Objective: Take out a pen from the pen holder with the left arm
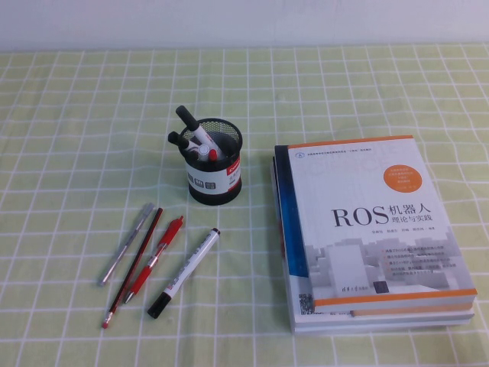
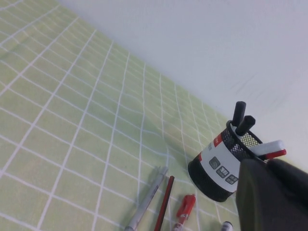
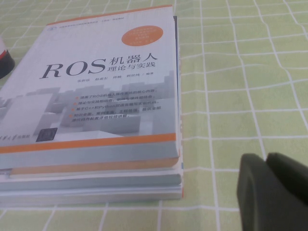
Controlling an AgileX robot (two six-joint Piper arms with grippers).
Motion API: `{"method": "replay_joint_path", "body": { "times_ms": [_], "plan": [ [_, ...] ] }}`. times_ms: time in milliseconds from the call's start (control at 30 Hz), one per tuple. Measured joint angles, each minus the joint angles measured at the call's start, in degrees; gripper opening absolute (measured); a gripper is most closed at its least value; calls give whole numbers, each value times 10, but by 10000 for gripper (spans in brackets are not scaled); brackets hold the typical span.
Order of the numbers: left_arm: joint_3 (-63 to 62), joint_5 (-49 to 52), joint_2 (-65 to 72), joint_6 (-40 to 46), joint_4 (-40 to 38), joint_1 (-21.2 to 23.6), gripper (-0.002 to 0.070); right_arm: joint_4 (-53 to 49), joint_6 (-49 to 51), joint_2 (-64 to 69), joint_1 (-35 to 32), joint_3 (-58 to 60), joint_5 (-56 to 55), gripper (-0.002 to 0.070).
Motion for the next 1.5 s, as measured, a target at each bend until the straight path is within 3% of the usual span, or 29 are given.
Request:
{"method": "replay_joint_path", "body": {
  "times_ms": [500,867,967,1267,1400,1500],
  "plan": [
    [-245,100,361,96,11,0,-4,0,0,0,0,0,0,-13],
    [-380,148,552,169,7,0,-4,0,0,0,0,0,0,-13],
    [-414,143,594,191,-7,-21,-4,0,0,0,0,0,0,-12],
    [-513,60,740,220,-16,-147,-4,0,0,0,0,0,0,-13],
    [-570,57,804,229,-19,-160,0,0,0,0,0,0,0,-13],
    [-605,51,840,228,-21,-159,48,0,0,0,0,0,0,-13]
  ]
}}
